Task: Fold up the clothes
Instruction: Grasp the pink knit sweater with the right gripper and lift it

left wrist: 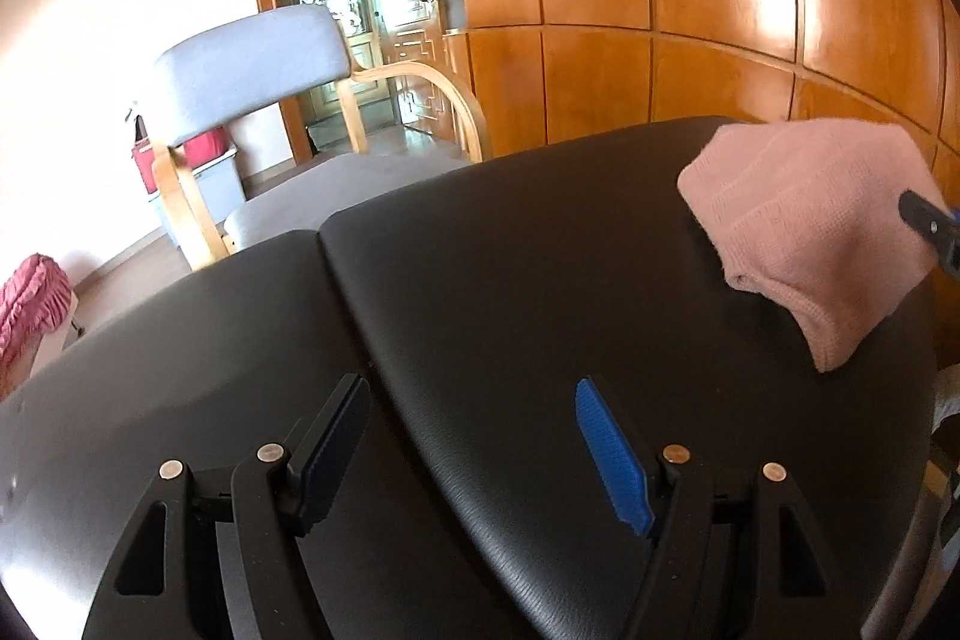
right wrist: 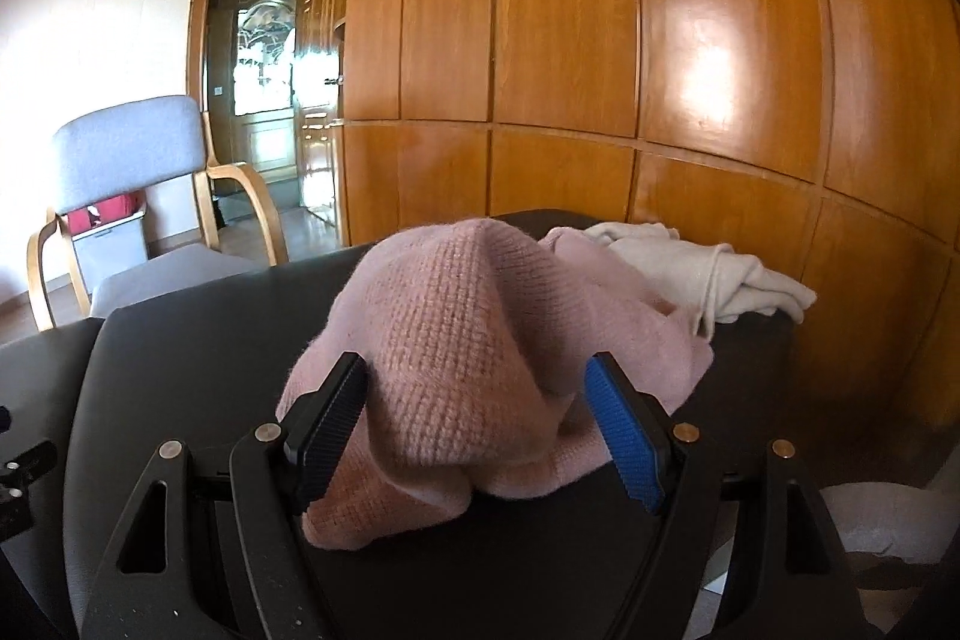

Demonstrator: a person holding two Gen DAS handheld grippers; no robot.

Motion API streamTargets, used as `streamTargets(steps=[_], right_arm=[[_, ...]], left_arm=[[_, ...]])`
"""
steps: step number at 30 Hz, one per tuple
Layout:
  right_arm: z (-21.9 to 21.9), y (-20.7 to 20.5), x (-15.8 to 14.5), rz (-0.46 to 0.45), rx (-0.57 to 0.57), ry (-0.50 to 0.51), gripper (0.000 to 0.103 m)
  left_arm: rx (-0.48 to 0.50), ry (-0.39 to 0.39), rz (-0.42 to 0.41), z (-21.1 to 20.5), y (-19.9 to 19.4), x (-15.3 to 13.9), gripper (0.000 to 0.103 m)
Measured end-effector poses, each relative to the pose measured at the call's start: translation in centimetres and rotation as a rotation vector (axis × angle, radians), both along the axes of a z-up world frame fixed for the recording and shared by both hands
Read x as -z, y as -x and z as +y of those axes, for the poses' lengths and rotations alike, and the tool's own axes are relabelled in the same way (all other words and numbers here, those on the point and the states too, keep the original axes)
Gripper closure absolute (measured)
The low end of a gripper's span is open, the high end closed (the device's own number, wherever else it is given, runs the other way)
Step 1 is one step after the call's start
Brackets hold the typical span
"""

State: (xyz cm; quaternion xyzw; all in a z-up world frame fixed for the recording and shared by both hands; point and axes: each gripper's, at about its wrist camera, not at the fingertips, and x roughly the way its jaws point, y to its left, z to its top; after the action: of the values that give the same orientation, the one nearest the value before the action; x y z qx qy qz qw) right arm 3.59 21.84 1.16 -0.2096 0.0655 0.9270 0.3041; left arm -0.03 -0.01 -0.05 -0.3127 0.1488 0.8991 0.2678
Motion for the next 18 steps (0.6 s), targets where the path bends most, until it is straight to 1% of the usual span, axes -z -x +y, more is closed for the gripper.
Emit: streamTargets(steps=[3,5,6,7,9,10,11,12,14,16,18], right_arm=[[0.9,0.5,-0.1,-0.019,-0.007,0.01,0.025],[1.4,0.9,0.0,-0.032,-0.012,0.022,0.028],[1.6,1.6,0.4,-0.039,-0.018,0.039,0.031],[1.5,2.0,0.6,-0.042,-0.023,0.046,0.036],[1.3,2.7,1.0,-0.049,-0.032,0.059,0.041],[1.2,3.0,1.2,-0.052,-0.038,0.066,0.046],[1.0,3.3,1.3,-0.052,-0.044,0.068,0.047],[0.6,3.6,1.5,-0.047,-0.045,0.051,0.048],[-0.2,4.1,1.9,-0.04,-0.049,0.02,0.055],[0.0,4.2,1.9,-0.072,-0.06,0.021,0.058],[0.0,4.3,2.0,-0.064,-0.064,-0.009,0.06]], left_arm=[[-0.002,0.007,-0.023,-0.1,0.5,0.8,0.03],[-0.003,0.012,-0.039,-0.1,0.8,1.3,0.03],[-0.003,0.014,-0.046,-0.2,1.0,1.6,0.03],[-0.004,0.017,-0.054,-0.2,1.1,1.8,0.03],[-0.005,0.021,-0.07,-0.3,1.5,2.4,0.03],[-0.01,0.014,-0.074,-0.2,1.7,2.6,0.03],[-0.016,0.006,-0.077,-0.4,1.8,2.8,0.03],[-0.022,0.001,-0.08,-0.9,1.8,3.0,0.03],[-0.031,-0.006,-0.091,-1.6,1.8,3.4,0.03],[-0.038,-0.004,-0.113,-1.9,1.8,3.8,0.03],[-0.041,-0.002,-0.178,-1.1,1.6,3.4,0.03]])
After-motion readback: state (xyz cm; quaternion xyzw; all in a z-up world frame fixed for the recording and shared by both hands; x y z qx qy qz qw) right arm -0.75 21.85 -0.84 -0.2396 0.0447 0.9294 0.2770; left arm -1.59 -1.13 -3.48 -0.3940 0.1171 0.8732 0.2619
